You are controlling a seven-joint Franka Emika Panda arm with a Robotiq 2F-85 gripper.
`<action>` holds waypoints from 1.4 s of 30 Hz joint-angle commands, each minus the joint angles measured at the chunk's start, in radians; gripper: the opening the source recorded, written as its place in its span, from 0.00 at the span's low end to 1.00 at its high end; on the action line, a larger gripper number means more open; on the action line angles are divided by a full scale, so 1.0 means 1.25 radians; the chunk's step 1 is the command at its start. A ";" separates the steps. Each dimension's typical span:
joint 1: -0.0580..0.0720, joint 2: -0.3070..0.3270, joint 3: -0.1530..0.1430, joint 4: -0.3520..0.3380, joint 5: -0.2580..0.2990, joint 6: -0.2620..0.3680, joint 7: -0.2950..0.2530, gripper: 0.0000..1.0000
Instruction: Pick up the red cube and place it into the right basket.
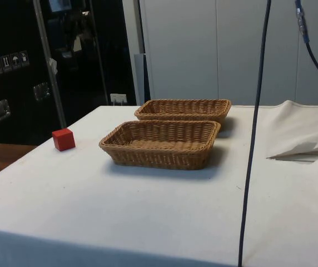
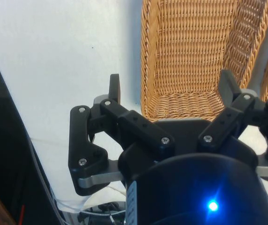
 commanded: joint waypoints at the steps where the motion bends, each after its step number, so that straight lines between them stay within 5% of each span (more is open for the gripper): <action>1: 0.000 0.000 0.000 0.000 0.000 0.000 0.000 1.00; 22: -0.007 0.027 0.002 0.024 0.007 -0.001 -0.005 1.00; 23: -0.002 0.011 0.000 0.005 0.000 0.006 -0.001 1.00; 25: -0.010 0.039 0.002 0.041 0.009 -0.003 -0.006 1.00; 29: -0.016 0.064 0.002 0.076 0.011 -0.006 -0.006 1.00; 30: -0.010 0.053 -0.001 0.062 0.002 0.004 -0.002 1.00; 31: -0.018 0.076 0.002 0.093 0.012 -0.007 -0.006 1.00; 37: -0.027 0.118 0.002 0.152 0.017 -0.006 -0.004 1.00; 39: -0.023 0.113 -0.002 0.144 0.010 0.004 -0.002 1.00; 42: -0.034 0.141 0.002 0.179 0.022 -0.002 -0.002 1.00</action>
